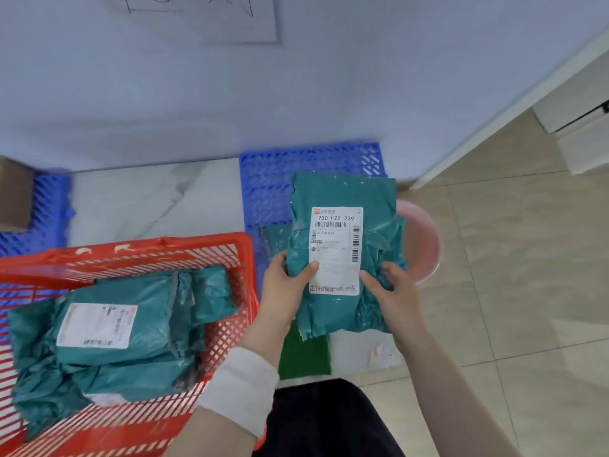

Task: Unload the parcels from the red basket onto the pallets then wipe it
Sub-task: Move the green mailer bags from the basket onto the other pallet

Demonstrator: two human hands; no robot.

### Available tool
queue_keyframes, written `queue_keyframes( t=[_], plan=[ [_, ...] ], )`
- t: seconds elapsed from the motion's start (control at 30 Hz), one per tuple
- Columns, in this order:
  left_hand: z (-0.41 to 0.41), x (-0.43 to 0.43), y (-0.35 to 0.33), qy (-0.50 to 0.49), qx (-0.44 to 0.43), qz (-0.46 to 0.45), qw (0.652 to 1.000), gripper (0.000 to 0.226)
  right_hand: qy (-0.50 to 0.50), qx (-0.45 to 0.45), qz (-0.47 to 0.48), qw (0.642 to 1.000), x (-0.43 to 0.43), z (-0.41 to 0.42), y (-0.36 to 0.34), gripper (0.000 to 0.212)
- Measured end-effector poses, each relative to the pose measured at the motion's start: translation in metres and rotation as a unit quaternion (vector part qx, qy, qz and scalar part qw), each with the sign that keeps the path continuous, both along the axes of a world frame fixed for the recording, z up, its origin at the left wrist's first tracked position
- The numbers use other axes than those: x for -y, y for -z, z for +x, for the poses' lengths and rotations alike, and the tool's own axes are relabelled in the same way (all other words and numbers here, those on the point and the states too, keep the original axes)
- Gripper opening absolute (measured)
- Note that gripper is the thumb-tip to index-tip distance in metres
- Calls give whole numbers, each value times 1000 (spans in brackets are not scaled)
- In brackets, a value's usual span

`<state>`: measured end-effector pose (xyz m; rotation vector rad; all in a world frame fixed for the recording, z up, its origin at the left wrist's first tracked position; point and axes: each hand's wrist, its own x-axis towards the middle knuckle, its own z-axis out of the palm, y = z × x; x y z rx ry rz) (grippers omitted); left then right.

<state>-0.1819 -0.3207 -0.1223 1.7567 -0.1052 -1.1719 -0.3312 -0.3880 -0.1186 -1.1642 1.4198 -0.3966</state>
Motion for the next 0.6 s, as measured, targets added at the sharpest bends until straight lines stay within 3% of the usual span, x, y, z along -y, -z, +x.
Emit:
queue_keyframes(
  t=[0.27, 0.47, 0.6],
  plan=[
    [4, 127, 74, 26, 10, 43, 999, 27, -35, -114, -50, 992, 137, 12, 70, 11],
    [19, 215, 140, 52, 43, 76, 995, 32, -90, -172, -49, 980, 237, 29, 135, 31],
    [19, 243, 178, 91, 75, 112, 987, 28, -120, -195, -66, 971, 270, 39, 173, 32]
  ],
)
